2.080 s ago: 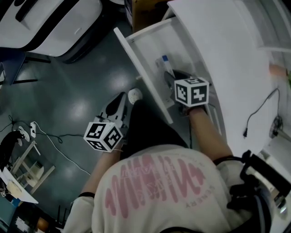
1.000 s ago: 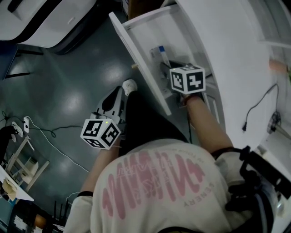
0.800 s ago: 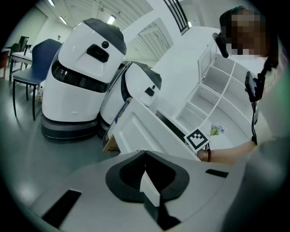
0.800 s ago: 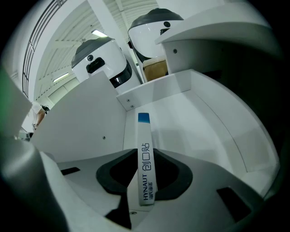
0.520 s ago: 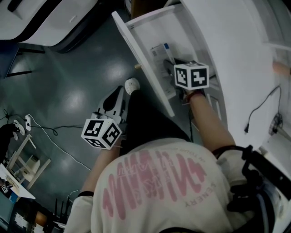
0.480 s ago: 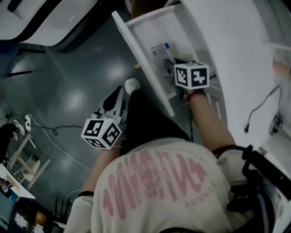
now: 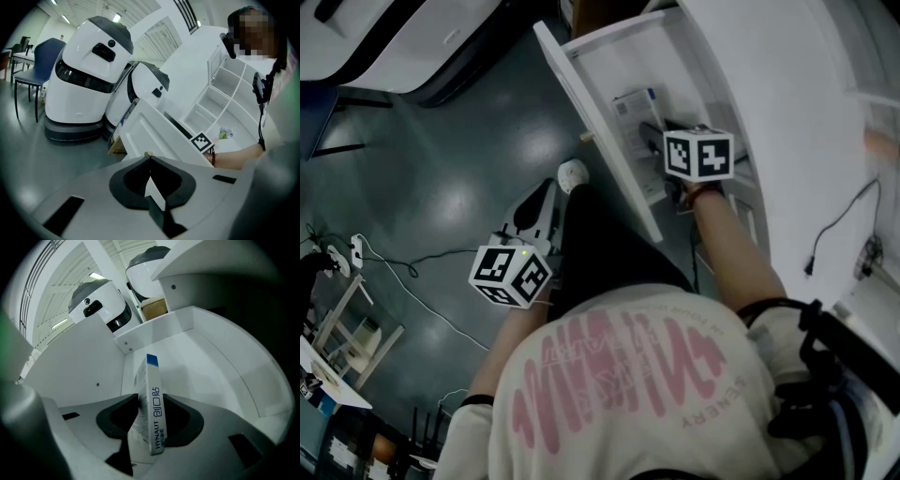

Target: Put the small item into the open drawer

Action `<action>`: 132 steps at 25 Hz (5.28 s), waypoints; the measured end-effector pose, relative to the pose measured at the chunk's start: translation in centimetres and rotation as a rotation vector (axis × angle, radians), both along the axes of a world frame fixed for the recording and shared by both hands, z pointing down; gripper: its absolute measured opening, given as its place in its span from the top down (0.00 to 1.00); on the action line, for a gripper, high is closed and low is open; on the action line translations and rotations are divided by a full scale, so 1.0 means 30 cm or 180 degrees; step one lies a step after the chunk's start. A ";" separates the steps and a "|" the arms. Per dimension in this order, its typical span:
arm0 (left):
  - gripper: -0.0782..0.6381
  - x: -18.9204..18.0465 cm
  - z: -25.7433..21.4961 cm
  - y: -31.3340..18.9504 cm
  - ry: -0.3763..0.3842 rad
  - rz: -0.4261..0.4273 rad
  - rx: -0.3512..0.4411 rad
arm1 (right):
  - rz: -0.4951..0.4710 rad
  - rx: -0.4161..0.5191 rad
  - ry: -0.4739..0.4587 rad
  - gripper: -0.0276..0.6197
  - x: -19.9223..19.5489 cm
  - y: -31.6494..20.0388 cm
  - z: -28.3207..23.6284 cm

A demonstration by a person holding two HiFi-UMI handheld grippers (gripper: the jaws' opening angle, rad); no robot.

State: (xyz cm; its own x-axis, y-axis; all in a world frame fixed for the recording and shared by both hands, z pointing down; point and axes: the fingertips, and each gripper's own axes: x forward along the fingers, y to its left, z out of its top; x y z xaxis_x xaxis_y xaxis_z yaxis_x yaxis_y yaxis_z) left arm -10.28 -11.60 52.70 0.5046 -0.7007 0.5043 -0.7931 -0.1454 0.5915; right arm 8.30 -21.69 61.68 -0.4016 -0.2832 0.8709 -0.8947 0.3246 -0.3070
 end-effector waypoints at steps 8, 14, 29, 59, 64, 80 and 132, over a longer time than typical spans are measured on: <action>0.85 -0.007 0.008 0.001 -0.0007 -0.0001 -0.0016 | 0.0007 -0.0030 0.0005 0.67 -0.002 -0.007 0.011; 0.85 -0.004 0.009 0.000 -0.0001 0.0009 -0.0009 | 0.0025 -0.0061 0.0054 0.64 -0.003 -0.009 0.024; 0.85 -0.008 0.012 0.013 0.0003 -0.0054 -0.0004 | 0.0030 -0.0114 0.0088 0.60 -0.006 -0.011 0.047; 0.85 -0.009 0.027 -0.001 -0.0002 -0.0063 -0.0045 | -0.0055 -0.0178 0.0282 0.65 -0.002 -0.012 0.081; 0.85 -0.034 0.002 -0.033 0.0123 -0.0061 0.0015 | 0.0049 -0.0334 0.0218 0.66 -0.004 -0.006 0.095; 0.85 -0.173 -0.105 -0.268 0.0102 0.0115 0.0163 | -0.0067 -0.0572 0.0585 0.66 -0.007 0.002 0.103; 0.85 0.138 -0.484 0.023 0.0006 -0.0047 0.0747 | 0.0470 0.1478 -0.0466 0.93 0.097 0.174 -0.625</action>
